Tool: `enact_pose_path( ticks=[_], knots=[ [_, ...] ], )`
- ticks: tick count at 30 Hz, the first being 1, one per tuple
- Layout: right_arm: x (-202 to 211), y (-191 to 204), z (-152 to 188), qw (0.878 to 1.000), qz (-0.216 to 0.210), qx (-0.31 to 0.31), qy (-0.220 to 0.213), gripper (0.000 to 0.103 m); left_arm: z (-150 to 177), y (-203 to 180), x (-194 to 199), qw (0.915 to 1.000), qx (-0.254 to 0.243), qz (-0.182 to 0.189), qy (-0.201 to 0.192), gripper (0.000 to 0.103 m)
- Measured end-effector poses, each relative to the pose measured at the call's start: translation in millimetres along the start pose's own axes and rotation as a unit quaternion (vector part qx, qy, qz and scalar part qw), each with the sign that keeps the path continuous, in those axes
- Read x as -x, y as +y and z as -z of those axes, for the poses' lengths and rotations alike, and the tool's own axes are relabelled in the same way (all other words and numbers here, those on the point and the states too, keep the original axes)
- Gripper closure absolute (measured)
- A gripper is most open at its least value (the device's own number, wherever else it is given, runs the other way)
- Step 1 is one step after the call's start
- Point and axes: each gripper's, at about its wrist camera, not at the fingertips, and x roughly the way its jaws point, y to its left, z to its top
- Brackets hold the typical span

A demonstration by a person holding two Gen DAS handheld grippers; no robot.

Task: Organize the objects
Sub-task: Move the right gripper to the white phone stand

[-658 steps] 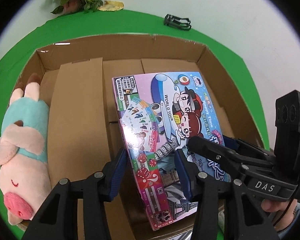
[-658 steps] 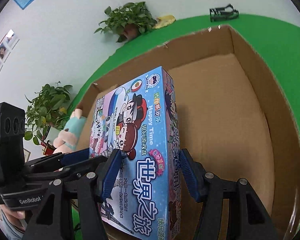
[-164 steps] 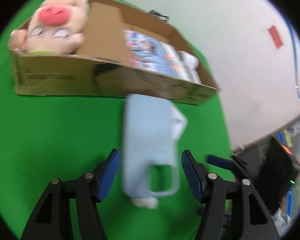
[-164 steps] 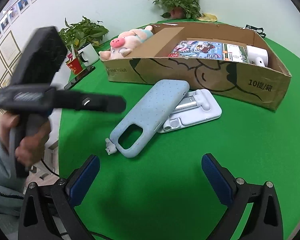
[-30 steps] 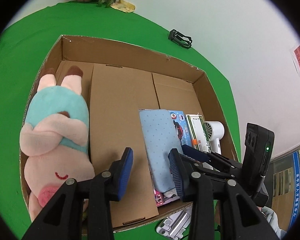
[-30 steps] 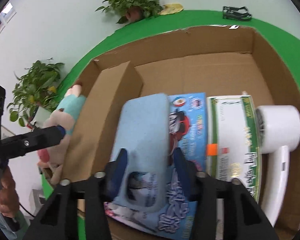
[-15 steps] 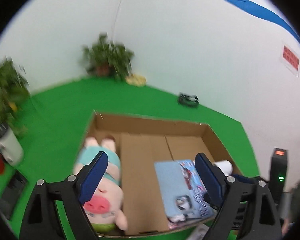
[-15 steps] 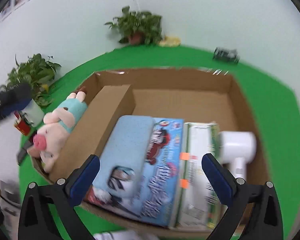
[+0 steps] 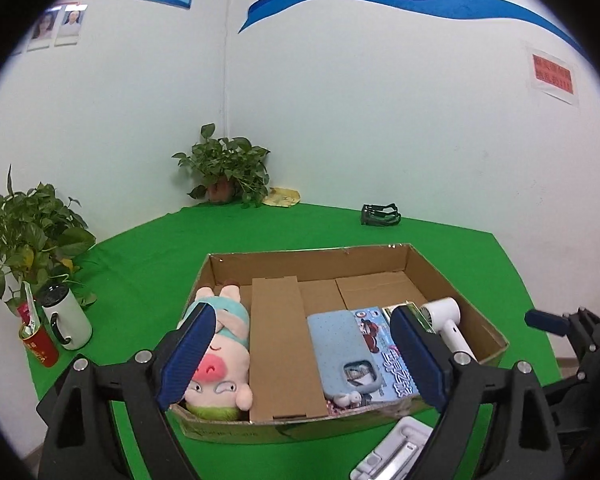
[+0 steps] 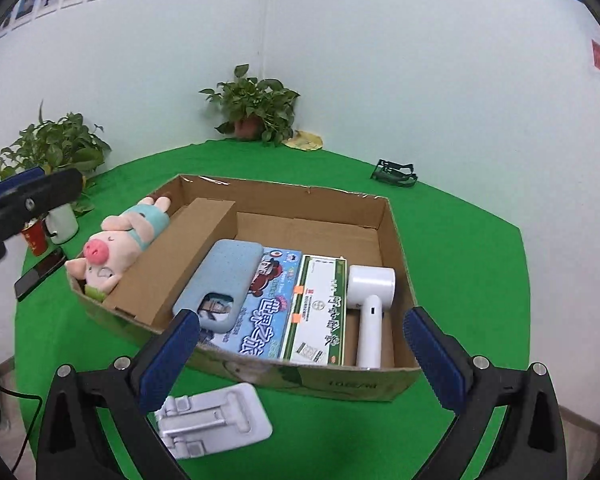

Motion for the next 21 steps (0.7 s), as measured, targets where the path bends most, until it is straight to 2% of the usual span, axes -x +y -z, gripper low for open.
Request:
enact_pose_path(
  ticks=[4, 7, 9, 11, 15, 18, 21],
  knots=[
    [8.5, -8.1, 6.7, 1.000, -0.013, -0.003, 0.000, 0.000, 9.3, -6.1, -5.2, 0.9990, -0.014, 0.026, 0.032, 0.014],
    [14.8, -11.9, 13.5, 1.000, -0.015, -0.008, -0.007, 0.000, 16.3, -5.2, -15.9, 0.9942, -0.011, 0.081, 0.070, 0.014],
    [15.8, -13.2, 19.2, 1.000, -0.017, -0.013, -0.004, 0.000, 24.1, -6.1, -28.9, 0.9878, -0.008, 0.109, 0.112, 0.014],
    [14.9, -13.9, 29.5, 0.999, -0.028, -0.013, 0.006, 0.000, 34.1, -6.2, -43.7, 0.9787, -0.006, 0.134, 0.156, 0.014],
    [8.7, -16.2, 66.5, 0.995, -0.083, -0.033, 0.048, 0.000, 65.3, -14.2, -73.6, 0.9463, 0.010, 0.198, 0.255, 0.015],
    [4.2, -13.5, 96.5, 0.988, -0.122, -0.055, 0.078, 0.000, 88.8, -23.8, -90.8, 0.9255, 0.018, 0.226, 0.303, 0.015],
    [2.5, -11.5, 118.9, 0.979, -0.153, -0.083, 0.103, 0.000, 103.5, -32.9, -103.6, 0.9128, 0.013, 0.236, 0.333, 0.015]
  ],
)
